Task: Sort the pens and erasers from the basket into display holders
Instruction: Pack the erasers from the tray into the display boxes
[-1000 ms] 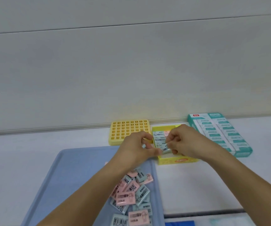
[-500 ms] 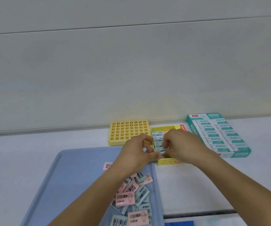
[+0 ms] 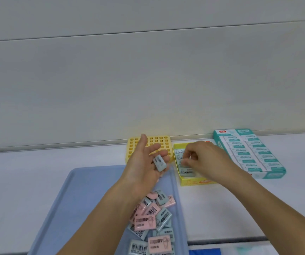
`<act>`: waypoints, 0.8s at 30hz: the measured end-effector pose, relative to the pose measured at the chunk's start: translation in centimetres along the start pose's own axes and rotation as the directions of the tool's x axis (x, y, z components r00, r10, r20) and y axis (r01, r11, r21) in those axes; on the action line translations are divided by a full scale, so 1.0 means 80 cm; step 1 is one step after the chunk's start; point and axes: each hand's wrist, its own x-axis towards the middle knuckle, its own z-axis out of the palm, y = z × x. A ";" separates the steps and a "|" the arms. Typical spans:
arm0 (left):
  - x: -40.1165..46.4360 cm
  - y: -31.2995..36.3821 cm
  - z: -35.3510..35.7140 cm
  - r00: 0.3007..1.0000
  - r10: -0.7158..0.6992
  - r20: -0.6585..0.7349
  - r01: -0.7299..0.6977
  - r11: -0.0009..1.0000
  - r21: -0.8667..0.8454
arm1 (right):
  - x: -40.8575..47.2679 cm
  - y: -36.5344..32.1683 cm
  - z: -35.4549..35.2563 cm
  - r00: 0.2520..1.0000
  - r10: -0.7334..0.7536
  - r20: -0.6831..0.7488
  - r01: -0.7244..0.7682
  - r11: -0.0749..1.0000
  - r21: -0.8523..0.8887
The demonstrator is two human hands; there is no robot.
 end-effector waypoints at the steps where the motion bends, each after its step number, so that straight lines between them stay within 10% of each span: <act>1: -0.002 0.000 0.000 1.000 0.002 0.007 -0.001 0.997 -0.072 | -0.002 -0.006 -0.001 0.998 -0.022 -0.056 0.030 0.988 0.150; 4: -0.007 -0.002 0.005 0.997 0.045 0.055 -0.033 0.976 -0.213 | -0.010 -0.033 -0.001 0.997 -0.059 -0.051 0.077 0.863 0.499; 12: -0.012 -0.006 -0.001 0.976 0.139 0.170 -0.108 0.978 -0.179 | -0.014 -0.036 0.004 0.983 -0.107 -0.147 0.151 0.931 0.333; 24: 0.003 -0.009 -0.004 0.949 0.246 0.199 -0.295 0.916 0.273 | -0.009 -0.025 -0.019 0.976 -0.065 -0.210 0.169 0.834 0.525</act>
